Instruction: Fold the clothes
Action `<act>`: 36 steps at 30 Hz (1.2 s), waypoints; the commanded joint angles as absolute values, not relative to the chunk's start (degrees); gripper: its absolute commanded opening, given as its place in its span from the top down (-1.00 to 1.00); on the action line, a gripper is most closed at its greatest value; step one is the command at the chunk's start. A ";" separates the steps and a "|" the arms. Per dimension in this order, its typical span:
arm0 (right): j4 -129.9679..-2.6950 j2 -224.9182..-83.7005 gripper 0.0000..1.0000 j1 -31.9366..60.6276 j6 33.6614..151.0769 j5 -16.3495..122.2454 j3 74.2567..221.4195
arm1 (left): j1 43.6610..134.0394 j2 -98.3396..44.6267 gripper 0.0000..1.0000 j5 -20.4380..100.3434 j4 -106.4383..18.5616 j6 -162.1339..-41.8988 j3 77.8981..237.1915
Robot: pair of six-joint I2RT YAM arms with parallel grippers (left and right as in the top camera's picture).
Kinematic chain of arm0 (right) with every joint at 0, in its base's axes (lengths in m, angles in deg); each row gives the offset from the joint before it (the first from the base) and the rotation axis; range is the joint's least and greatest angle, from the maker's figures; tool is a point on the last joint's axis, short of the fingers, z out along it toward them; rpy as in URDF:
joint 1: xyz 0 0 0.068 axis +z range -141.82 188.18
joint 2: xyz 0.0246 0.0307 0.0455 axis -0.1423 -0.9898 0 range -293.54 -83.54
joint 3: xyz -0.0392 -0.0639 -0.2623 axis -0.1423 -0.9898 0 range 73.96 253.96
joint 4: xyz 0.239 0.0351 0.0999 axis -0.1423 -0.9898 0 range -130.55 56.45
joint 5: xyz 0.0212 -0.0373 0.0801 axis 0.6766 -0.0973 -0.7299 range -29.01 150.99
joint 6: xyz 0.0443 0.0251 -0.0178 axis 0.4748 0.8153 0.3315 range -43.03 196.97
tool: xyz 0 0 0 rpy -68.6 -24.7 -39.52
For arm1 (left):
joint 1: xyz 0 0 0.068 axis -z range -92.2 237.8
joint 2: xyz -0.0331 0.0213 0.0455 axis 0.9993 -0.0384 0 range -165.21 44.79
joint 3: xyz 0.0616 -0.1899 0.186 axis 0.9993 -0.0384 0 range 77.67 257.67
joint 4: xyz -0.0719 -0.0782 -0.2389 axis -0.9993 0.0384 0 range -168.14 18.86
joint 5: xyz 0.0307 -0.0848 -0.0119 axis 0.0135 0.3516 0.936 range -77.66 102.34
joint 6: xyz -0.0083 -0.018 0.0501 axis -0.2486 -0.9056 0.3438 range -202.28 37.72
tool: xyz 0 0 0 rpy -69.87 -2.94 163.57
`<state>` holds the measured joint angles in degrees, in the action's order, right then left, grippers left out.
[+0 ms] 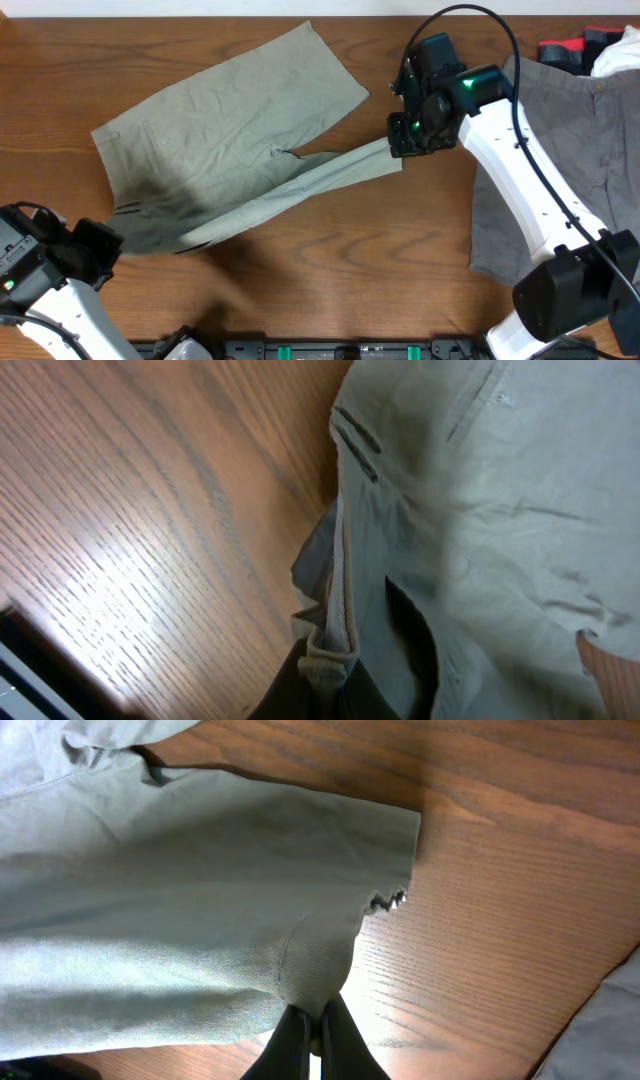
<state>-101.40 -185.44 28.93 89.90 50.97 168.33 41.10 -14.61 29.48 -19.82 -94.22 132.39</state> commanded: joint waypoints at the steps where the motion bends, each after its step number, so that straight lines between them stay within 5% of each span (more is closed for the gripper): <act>1: -100.77 -184.26 0.97 29.59 89.13 51.98 169.68 | 41.28 -15.15 0.88 28.02 -19.88 -93.46 133.41; 36: -106.41 -184.35 0.97 35.10 91.56 52.19 158.71 | 41.28 -19.85 0.88 25.53 -17.50 -93.46 133.31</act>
